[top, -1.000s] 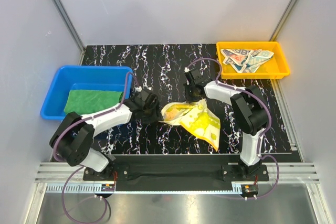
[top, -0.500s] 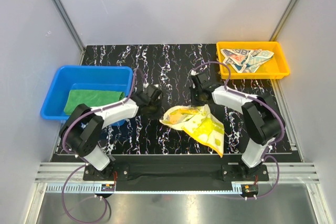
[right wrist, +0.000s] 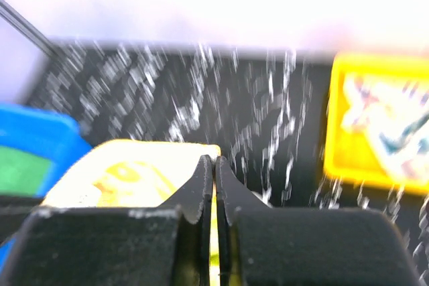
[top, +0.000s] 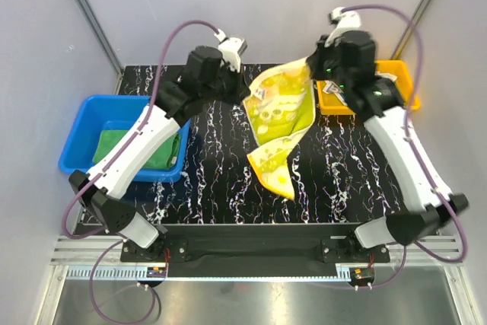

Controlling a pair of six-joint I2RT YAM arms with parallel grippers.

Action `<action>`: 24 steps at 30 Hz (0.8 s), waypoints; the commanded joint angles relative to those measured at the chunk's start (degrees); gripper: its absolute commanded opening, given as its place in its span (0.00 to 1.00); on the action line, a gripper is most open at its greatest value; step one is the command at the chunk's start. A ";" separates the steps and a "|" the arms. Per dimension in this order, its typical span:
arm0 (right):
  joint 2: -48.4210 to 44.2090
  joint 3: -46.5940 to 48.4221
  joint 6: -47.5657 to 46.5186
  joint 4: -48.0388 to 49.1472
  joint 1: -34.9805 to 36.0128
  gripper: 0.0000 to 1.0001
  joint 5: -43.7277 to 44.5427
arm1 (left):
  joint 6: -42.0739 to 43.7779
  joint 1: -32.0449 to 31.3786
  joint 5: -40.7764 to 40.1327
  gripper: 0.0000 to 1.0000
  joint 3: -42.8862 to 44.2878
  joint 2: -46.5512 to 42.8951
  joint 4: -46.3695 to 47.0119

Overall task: Fold and stack the towels
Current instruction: Flatten out the crumpled towel

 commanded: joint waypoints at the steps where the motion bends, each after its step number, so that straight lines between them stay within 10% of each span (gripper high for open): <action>1: -8.43 4.93 -4.94 -5.68 0.16 0.00 1.00 | 7.86 0.14 2.78 0.00 6.57 -5.17 -6.64; 14: -45.18 -28.43 2.95 7.23 0.16 0.00 -21.40 | 2.68 -9.16 26.76 0.00 -1.67 -21.97 0.56; 24: -56.28 -26.10 9.20 5.32 0.16 0.00 -20.56 | -0.74 -19.90 25.55 0.00 3.33 -19.43 -2.51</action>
